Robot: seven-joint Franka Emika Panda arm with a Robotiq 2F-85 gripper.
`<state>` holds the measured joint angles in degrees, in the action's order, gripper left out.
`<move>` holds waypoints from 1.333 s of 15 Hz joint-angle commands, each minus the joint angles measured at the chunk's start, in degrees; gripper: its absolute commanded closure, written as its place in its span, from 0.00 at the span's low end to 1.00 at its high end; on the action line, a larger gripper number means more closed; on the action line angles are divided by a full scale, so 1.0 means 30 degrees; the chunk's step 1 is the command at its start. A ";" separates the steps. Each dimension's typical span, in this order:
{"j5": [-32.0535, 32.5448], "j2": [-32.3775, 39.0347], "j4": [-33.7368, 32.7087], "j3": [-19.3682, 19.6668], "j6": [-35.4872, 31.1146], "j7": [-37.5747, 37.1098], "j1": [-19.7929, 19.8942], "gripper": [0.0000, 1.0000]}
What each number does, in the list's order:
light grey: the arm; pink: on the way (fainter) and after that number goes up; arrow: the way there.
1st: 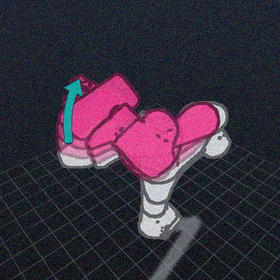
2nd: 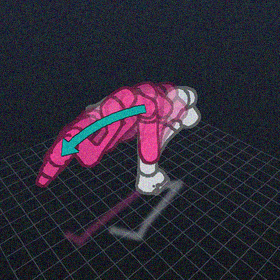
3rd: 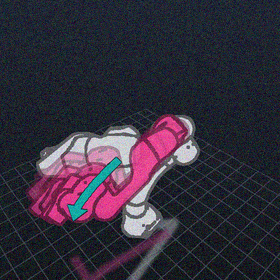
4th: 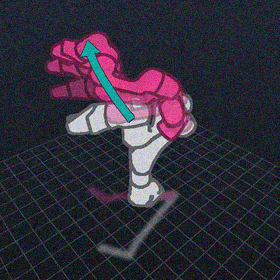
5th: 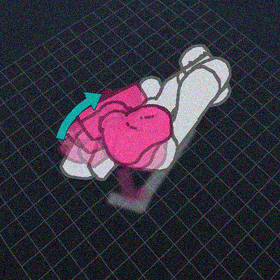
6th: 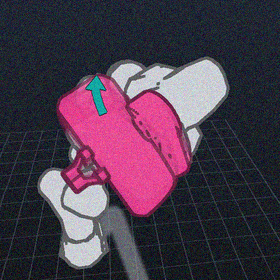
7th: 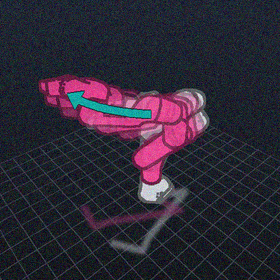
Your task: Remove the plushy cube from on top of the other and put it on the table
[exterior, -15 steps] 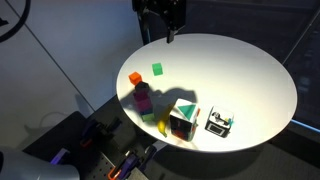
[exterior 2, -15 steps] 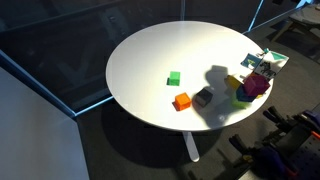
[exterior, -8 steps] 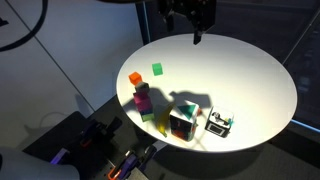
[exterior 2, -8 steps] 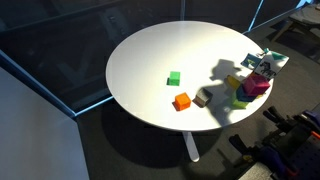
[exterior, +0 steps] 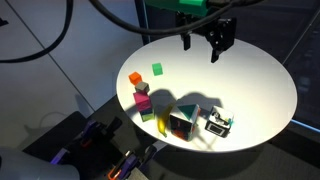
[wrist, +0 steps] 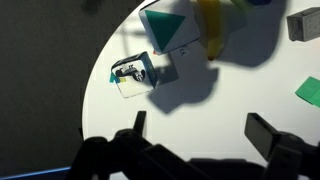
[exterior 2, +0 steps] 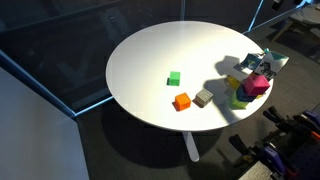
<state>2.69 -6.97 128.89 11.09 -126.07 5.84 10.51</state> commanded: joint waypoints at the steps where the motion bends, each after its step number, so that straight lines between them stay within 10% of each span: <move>1: 0.0540 0.0494 -0.0161 0.0214 0.0149 0.0174 0.0270 0.00; 20: -0.0083 0.0720 0.3428 0.0291 -0.3902 0.3766 -0.0197 0.00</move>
<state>2.44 -4.78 139.23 12.20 -137.91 17.19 9.71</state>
